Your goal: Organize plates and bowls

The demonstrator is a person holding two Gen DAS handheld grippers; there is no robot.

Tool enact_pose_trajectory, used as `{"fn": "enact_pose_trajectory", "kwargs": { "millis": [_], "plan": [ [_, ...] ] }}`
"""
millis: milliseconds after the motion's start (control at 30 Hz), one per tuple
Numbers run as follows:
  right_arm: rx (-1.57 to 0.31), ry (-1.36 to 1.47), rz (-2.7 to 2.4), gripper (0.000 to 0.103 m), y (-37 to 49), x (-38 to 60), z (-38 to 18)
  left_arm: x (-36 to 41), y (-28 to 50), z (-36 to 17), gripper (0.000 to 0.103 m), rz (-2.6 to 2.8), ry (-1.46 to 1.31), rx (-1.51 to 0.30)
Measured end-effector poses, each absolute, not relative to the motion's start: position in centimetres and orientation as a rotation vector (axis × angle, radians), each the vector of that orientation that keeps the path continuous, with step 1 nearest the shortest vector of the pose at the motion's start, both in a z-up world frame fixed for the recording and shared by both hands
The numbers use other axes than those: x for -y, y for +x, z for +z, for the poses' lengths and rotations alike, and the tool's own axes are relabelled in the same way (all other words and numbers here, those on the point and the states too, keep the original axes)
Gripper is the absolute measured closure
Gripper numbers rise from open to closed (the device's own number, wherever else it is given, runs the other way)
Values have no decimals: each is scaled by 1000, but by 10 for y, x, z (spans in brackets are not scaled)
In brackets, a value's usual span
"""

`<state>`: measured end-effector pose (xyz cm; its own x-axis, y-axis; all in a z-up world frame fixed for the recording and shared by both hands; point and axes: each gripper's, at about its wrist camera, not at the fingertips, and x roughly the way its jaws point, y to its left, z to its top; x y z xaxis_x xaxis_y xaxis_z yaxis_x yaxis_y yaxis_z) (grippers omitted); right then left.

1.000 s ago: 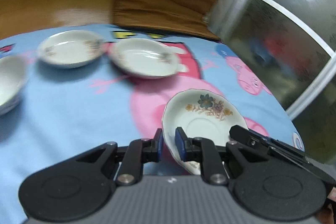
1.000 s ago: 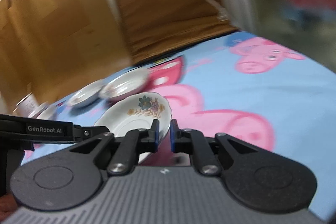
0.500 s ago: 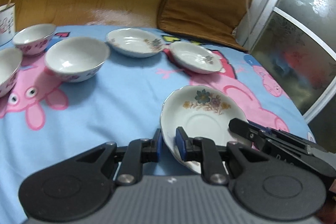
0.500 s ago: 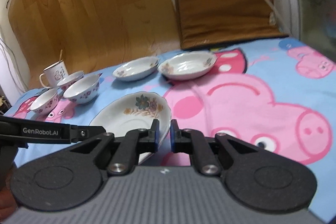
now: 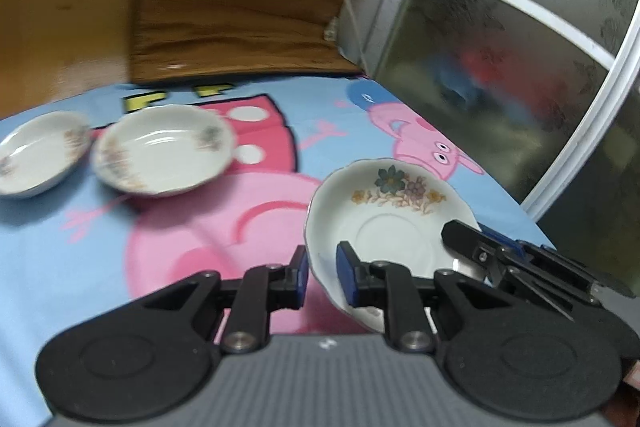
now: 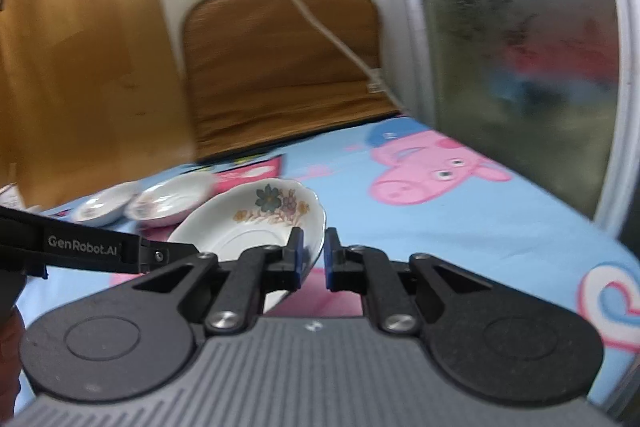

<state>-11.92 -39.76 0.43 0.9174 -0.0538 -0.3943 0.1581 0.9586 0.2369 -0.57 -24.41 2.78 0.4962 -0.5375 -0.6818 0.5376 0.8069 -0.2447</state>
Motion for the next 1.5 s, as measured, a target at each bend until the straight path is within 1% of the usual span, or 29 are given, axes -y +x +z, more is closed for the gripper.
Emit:
{"fn": "enact_pose_trajectory", "kwargs": {
  "millis": [133, 200, 233, 267, 300, 333, 367, 433, 467, 600, 700, 900, 1100, 1133, 1233, 1300, 1367, 1500],
  "plan": [
    [-431, 280, -127, 90, -105, 417, -5, 270, 4, 15, 85, -639, 23, -859],
    [-445, 277, -129, 90, -100, 420, -9, 274, 3, 14, 84, -630, 49, -839],
    [-451, 275, -126, 87, -99, 422, -11, 276, 1, 15, 83, -628, 60, -835],
    [-457, 277, -122, 84, -97, 422, -12, 278, -1, 16, 79, -629, 70, -832],
    [-458, 284, -122, 83, -98, 423, -13, 277, -1, 17, 74, -632, 78, -832],
    [-454, 293, -129, 75, -100, 423, -14, 276, -3, 18, 72, -632, 83, -827],
    [-442, 295, -136, 71, -101, 423, -13, 273, -4, 20, 70, -628, 86, -818],
    [-406, 296, -169, 71, -107, 425, -9, 260, -6, 25, 65, -619, 87, -800],
    [-386, 301, -182, 70, -110, 426, -6, 251, -7, 27, 58, -617, 74, -791],
    [-323, 309, -157, 69, -115, 416, 12, 212, -12, 35, 59, -554, 58, -747],
    [-337, 294, -40, 69, -104, 391, 26, 178, -15, 34, 59, -485, 47, -728],
    [-481, 381, 153, 69, -41, 342, 35, 113, -16, 22, 59, -345, -29, -761],
    [-609, 296, 6, 69, 48, 323, 32, 77, -23, 22, 60, -310, -107, -757],
    [-633, 291, -13, 69, 57, 326, 29, 75, -23, 23, 60, -309, -113, -756],
    [-731, 314, -9, 77, 72, 329, 12, 67, -24, 23, 60, -310, -141, -758],
    [-728, 322, 7, 90, 70, 327, 12, 61, -25, 23, 59, -311, -164, -763],
    [-715, 307, 16, 92, 60, 318, 15, 57, -25, 23, 59, -315, -186, -773],
    [-689, 322, 80, 91, 31, 306, 20, 50, -23, 22, 58, -334, -235, -793]
  ]
}}
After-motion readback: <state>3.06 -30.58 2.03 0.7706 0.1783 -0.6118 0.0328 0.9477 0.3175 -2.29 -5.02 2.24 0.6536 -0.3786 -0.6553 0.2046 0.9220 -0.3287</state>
